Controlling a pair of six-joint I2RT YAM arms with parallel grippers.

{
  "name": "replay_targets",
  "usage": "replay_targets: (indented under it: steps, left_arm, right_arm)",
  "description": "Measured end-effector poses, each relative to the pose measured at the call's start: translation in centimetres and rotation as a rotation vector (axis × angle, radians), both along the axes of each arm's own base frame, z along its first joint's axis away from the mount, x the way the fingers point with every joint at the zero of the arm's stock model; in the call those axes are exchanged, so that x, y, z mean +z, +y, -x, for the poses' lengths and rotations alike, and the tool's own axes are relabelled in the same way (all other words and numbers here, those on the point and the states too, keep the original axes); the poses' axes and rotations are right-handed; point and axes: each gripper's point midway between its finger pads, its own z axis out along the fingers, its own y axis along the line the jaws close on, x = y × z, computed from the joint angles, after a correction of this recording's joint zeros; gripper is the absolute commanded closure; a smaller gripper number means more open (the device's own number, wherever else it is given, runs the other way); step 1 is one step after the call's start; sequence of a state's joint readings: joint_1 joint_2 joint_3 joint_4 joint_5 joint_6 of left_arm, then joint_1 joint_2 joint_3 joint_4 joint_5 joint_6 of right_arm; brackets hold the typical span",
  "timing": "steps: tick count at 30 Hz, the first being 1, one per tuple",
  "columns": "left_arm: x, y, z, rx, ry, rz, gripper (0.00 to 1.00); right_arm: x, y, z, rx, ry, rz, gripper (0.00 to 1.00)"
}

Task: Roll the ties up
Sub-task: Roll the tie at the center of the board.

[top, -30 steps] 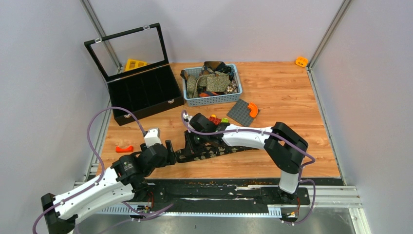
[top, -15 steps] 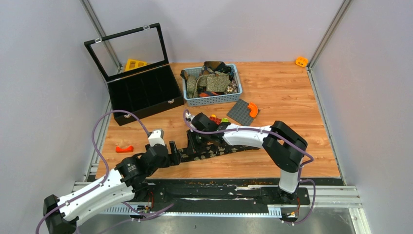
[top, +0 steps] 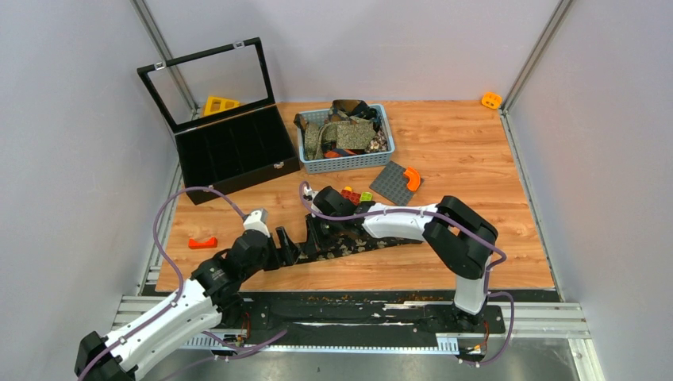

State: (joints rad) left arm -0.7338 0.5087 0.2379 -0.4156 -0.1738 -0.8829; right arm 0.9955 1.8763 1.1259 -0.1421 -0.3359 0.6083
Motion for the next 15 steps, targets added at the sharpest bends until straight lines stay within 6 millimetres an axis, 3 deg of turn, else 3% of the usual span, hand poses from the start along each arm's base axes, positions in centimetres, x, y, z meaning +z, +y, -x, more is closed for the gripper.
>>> replay_targets:
  steps: [15]
  left_arm:
    - [-2.0, -1.2, -0.4, -0.039, 0.057, 0.064, 0.35]
  right_arm:
    - [0.0, -0.1, -0.4, -0.003, 0.009, -0.009, 1.0]
